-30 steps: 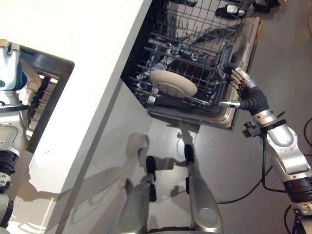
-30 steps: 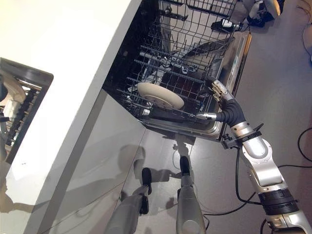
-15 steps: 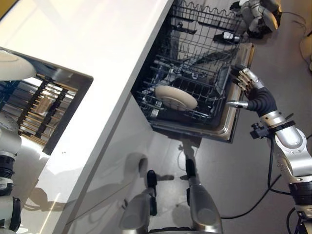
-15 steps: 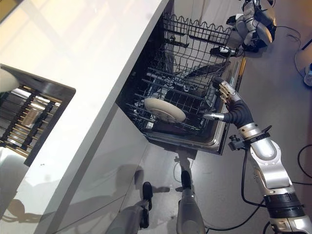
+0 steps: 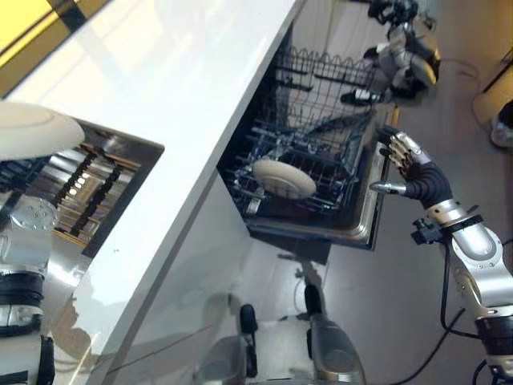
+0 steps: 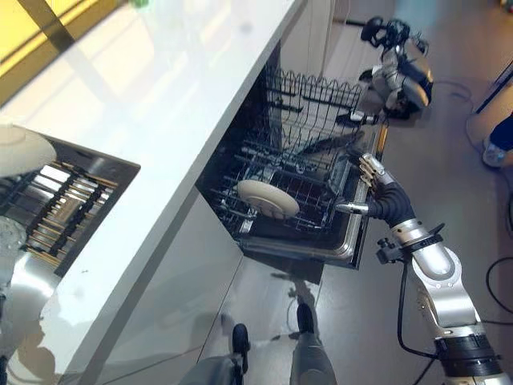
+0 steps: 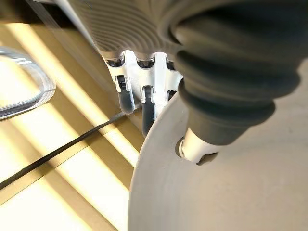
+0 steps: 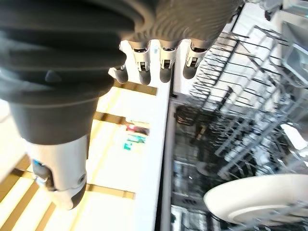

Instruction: Pick up plates and place into dishwasher.

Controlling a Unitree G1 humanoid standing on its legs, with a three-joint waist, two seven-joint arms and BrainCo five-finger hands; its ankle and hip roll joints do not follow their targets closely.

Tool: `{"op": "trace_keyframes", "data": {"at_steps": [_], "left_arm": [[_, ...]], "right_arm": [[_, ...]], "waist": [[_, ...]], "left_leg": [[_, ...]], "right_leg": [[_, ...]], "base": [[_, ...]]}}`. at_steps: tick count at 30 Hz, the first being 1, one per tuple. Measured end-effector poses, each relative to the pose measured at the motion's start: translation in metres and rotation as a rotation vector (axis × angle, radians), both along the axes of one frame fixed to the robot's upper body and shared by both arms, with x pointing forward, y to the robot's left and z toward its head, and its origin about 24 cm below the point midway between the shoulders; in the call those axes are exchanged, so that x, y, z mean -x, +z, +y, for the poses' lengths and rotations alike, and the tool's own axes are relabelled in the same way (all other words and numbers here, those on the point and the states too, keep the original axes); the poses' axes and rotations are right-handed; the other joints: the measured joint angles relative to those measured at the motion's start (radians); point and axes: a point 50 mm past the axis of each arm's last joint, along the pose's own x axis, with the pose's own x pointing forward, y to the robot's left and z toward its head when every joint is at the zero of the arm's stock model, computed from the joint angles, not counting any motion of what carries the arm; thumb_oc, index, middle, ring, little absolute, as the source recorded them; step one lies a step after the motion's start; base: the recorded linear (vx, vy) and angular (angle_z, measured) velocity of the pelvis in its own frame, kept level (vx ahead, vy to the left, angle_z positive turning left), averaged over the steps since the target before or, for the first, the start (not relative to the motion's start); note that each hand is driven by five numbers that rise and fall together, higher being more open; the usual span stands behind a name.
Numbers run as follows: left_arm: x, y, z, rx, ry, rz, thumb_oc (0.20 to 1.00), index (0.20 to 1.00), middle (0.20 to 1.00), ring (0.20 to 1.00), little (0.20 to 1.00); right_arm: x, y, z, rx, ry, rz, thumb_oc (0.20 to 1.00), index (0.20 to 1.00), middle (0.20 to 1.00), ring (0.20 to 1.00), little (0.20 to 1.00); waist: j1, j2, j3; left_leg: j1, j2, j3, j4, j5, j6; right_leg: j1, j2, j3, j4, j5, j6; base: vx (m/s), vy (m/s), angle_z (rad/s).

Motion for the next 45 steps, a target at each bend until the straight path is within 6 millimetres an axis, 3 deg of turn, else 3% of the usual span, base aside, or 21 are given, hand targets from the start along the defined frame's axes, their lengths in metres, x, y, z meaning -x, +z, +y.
{"op": "trace_keyframes", "data": {"at_steps": [3, 7, 11, 15, 22, 27, 32, 39, 45], "left_arm": [[0.001, -0.022, -0.008, 0.118, -0.146, -0.005, 0.2, 0.2, 0.2, 0.2, 0.2], [0.001, -0.035, -0.024, 0.197, -0.292, -0.018, 0.2, 0.2, 0.2, 0.2, 0.2], [-0.001, -0.037, -0.041, 0.21, -0.4, -0.025, 0.2, 0.2, 0.2, 0.2, 0.2], [-0.004, -0.034, -0.05, 0.22, -0.461, -0.016, 0.2, 0.2, 0.2, 0.2, 0.2], [-0.017, -0.05, -0.084, 0.293, -0.606, 0.05, 0.2, 0.2, 0.2, 0.2, 0.2], [-0.027, -0.069, -0.112, 0.424, -0.713, 0.096, 0.2, 0.2, 0.2, 0.2, 0.2], [-0.035, -0.083, -0.133, 0.502, -0.811, 0.185, 0.2, 0.2, 0.2, 0.2, 0.2], [-0.043, -0.1, -0.176, 0.599, -1.01, 0.321, 0.2, 0.2, 0.2, 0.2, 0.2], [-0.044, -0.103, -0.191, 0.626, -1.076, 0.364, 0.2, 0.2, 0.2, 0.2, 0.2]], "right_arm": [[0.008, -0.007, 0.005, -0.025, 0.016, 0.011, 1.0, 1.0, 1.0, 1.0, 1.0], [0.014, 0.005, 0.013, -0.038, 0.049, -0.062, 1.0, 1.0, 1.0, 1.0, 1.0], [0.023, 0.023, 0.027, -0.063, 0.1, -0.169, 1.0, 1.0, 1.0, 1.0, 1.0], [0.023, 0.025, 0.037, -0.163, 0.134, -0.183, 1.0, 1.0, 1.0, 1.0, 1.0], [0.015, 0.001, 0.106, -0.185, 0.43, 0.033, 1.0, 1.0, 1.0, 1.0, 1.0], [0.021, -0.018, 0.153, -0.102, 0.563, 0.113, 1.0, 1.0, 1.0, 1.0, 1.0], [0.018, -0.007, 0.182, -0.103, 0.619, 0.07, 1.0, 1.0, 1.0, 1.0, 1.0], [0.018, 0.005, 0.205, -0.127, 0.649, 0.029, 1.0, 1.0, 1.0, 1.0, 1.0], [0.016, 0.004, 0.206, -0.151, 0.616, 0.038, 1.0, 1.0, 1.0, 1.0, 1.0]], "waist": [[0.001, -0.004, -0.046], [0.015, -0.007, -0.082], [0.033, -0.02, -0.138], [0.057, -0.032, -0.194], [0.08, -0.027, -0.255], [0.108, -0.027, -0.258], [0.134, -0.025, -0.265], [0.164, -0.028, -0.275], [0.19, -0.029, -0.276]], "left_leg": [[0.019, 0.006, -0.011, -0.013, 0.0, 0.0], [0.042, 0.007, -0.018, -0.028, 0.002, 0.002], [0.067, 0.013, -0.022, -0.048, 0.002, 0.002], [0.1, 0.018, -0.031, -0.07, 0.002, 0.001], [0.116, 0.02, -0.055, -0.089, 0.004, 0.001], [0.116, 0.021, -0.076, -0.089, 0.007, -0.001], [0.113, 0.022, -0.086, -0.089, 0.012, -0.006], [0.103, 0.022, -0.105, -0.09, 0.013, -0.012], [0.096, 0.022, -0.117, -0.089, 0.017, -0.01]], "right_leg": [[0.023, 0.001, -0.012, -0.012, -0.003, -0.001], [0.051, -0.002, -0.02, -0.03, -0.002, 0.0], [0.085, 0.003, -0.027, -0.062, 0.002, 0.001], [0.128, 0.007, -0.038, -0.094, 0.003, -0.003], [0.15, 0.008, -0.063, -0.102, -0.006, -0.005], [0.161, 0.009, -0.085, -0.103, -0.009, -0.01], [0.162, 0.011, -0.099, -0.103, -0.013, -0.009], [0.161, 0.012, -0.115, -0.102, -0.016, -0.012], [0.16, 0.012, -0.128, -0.102, -0.015, -0.018]], "base": [[0.03, -0.074, 0.1], [0.0, -0.089, 0.06], [-0.03, -0.09, 0.04], [-0.04, -0.079, 0.07], [-0.03, -0.073, 0.1], [-0.06, -0.079, 0.14], [-0.06, -0.067, 0.06], [-0.03, -0.048, 0.07], [-0.02, -0.036, 0.06]]}}
